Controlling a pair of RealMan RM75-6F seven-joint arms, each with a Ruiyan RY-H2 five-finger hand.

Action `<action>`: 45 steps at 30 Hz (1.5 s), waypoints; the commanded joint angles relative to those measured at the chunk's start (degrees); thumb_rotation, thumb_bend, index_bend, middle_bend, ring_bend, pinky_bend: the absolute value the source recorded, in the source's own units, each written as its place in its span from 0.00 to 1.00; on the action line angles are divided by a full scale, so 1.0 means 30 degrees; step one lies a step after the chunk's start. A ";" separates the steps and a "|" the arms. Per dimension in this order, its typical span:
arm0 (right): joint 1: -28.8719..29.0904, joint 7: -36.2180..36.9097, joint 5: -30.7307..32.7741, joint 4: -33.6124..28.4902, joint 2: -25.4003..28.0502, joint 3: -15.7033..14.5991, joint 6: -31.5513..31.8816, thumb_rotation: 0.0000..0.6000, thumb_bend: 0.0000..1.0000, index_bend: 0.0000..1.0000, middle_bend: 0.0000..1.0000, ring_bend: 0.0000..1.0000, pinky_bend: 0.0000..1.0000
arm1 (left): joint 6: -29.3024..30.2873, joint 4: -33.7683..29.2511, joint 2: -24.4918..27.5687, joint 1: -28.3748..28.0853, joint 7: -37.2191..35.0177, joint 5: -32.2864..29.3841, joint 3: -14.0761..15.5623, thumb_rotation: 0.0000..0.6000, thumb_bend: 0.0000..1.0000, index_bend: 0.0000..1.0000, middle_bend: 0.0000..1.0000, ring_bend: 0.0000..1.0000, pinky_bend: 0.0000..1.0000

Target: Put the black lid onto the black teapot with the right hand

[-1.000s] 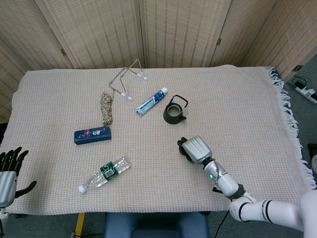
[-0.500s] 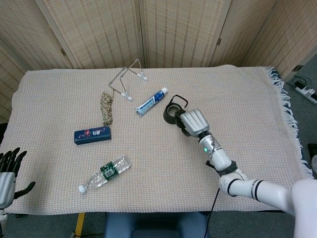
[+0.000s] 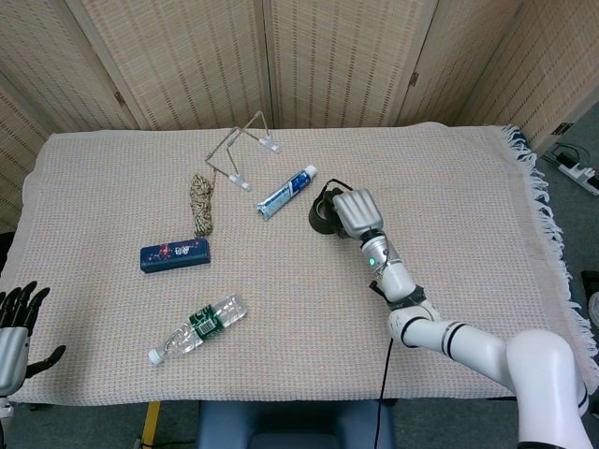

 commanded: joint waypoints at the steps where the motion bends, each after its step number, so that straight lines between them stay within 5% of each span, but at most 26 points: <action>1: 0.0371 0.0083 0.0496 0.0857 -0.0533 0.0194 -0.0210 1.00 0.37 0.40 0.37 0.90 0.82 | -0.0037 -0.0017 -0.0010 -0.0002 0.0049 -0.0036 0.0000 1.00 0.16 0.08 0.00 0.01 0.00; 15: 0.1340 -0.0200 0.1521 0.3466 -0.2149 0.0388 -0.0761 1.00 0.37 0.40 0.33 0.90 0.82 | -0.0178 0.0070 -0.0090 0.0098 -0.0054 -0.0152 0.0100 1.00 0.16 0.08 0.00 0.01 0.00; 26: 0.1495 -0.0296 0.1877 0.3992 -0.2346 0.0322 -0.1317 1.00 0.37 0.24 0.22 0.88 0.82 | -0.0363 0.0273 -0.0172 0.0078 -0.0224 -0.0227 0.0115 1.00 0.16 0.08 0.00 0.01 0.00; 34: 0.1077 0.0046 0.1332 0.2637 -0.1541 0.0036 -0.1071 1.00 0.37 0.19 0.18 0.86 0.82 | -0.0285 0.0321 -0.0163 0.0114 -0.0303 -0.0217 0.0084 1.00 0.16 0.08 0.00 0.01 0.00; 45: -0.0124 -0.0161 0.0319 -0.1529 0.0645 -0.1133 -0.0166 1.00 0.37 0.25 0.29 0.88 0.82 | -0.0405 0.0371 -0.0259 0.0029 -0.0301 -0.0132 0.0091 1.00 0.16 0.08 0.00 0.01 0.00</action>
